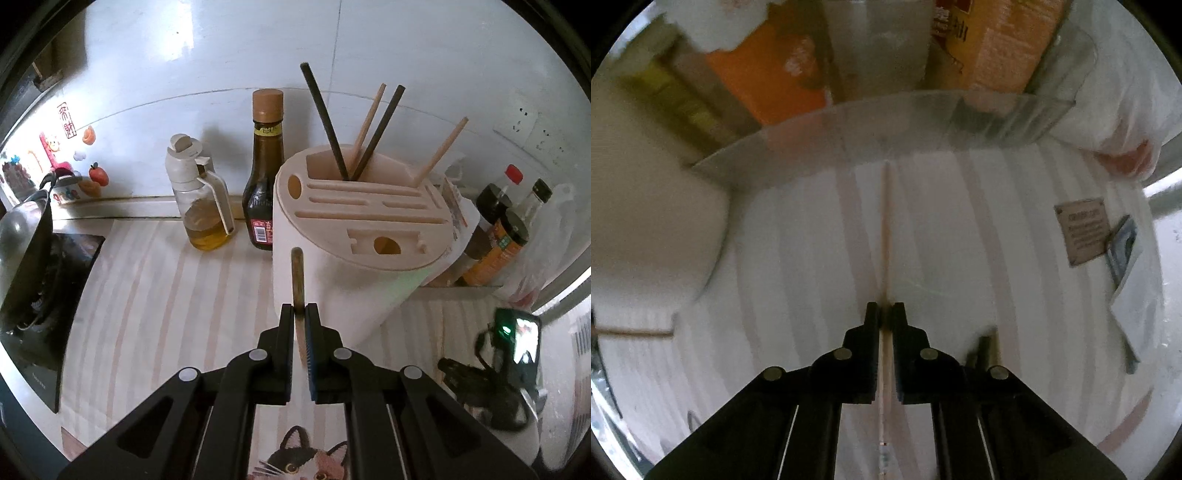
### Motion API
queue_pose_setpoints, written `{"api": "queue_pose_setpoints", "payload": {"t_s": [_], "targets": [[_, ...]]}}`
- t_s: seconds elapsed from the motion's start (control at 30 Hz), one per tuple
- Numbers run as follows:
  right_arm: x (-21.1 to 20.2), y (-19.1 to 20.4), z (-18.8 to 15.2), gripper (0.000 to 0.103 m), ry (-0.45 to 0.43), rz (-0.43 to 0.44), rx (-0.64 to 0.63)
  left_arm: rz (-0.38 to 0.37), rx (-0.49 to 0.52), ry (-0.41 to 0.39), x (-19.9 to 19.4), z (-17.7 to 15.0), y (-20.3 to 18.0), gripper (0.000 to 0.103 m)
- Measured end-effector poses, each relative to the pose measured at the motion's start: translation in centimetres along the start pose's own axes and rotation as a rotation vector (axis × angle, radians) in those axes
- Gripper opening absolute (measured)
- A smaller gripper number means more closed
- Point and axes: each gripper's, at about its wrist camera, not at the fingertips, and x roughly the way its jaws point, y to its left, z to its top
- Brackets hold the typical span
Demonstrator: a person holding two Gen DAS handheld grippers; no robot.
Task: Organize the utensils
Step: 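Lift the wooden chopstick with the right tool while the left tool holds its own above the holder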
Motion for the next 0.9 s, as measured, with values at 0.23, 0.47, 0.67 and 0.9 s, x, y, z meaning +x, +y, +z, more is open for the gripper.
{"api": "queue_pose_setpoints", "payload": {"t_s": [0.23, 0.47, 0.67, 0.9], "targets": [[-5.0, -2.3, -3.2, 0.0, -0.211, 0.136, 0.022, -0.022, 0.04, -0.039, -2.6, 0.2, -0.7, 0.003], [-9.2, -2.4, -2.1, 0.0, -0.31, 0.214, -0.006, -0.04, 0.068, -0.088, -5.3, 0.9, -1.3, 0.003], [-2.8, 0.4, -2.7, 0.02, -0.01, 0.265, 0.047, -0.007, 0.082, -0.093, -4.9, 0.5, -1.5, 0.003], [1.8, 5.5, -3.0, 0.022, 0.082, 0.059, -0.138, 0.025, 0.083, -0.07, -4.0, 0.0, -1.0, 0.003]]}}
